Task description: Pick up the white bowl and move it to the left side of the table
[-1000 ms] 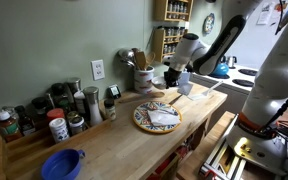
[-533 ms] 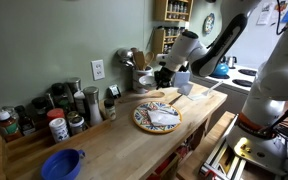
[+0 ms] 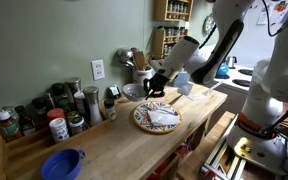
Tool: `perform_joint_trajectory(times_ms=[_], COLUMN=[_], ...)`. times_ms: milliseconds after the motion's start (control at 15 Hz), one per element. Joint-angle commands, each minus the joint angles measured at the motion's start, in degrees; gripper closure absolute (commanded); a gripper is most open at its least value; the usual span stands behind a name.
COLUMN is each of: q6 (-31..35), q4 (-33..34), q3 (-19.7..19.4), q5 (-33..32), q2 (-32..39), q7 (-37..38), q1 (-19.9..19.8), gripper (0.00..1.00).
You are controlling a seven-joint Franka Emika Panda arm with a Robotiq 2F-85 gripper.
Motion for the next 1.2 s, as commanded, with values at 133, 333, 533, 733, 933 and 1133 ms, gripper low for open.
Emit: perform_joint_trajectory(times_ms=[133, 333, 533, 733, 933, 1133], q6=[4.1, 5.5, 6.7, 6.4, 5.4, 3.8], q4=[0.2, 1.6, 3.8, 3.4, 3.6, 6.1], q3=[5.4, 6.5, 12.1, 15.6, 17.7, 19.8], q5=[-6.2, -6.7, -7.4, -8.2, -10.0, -12.6], q2=[2.5, 5.5, 10.0, 12.3, 11.8, 12.6], q7=[2.8, 2.3, 1.6, 1.6, 0.7, -0.2], q1=[-4.5, -4.6, -6.0, -7.0, -7.5, -6.7], gripper=[0.92, 0.98, 0.98, 0.98, 0.98, 0.98])
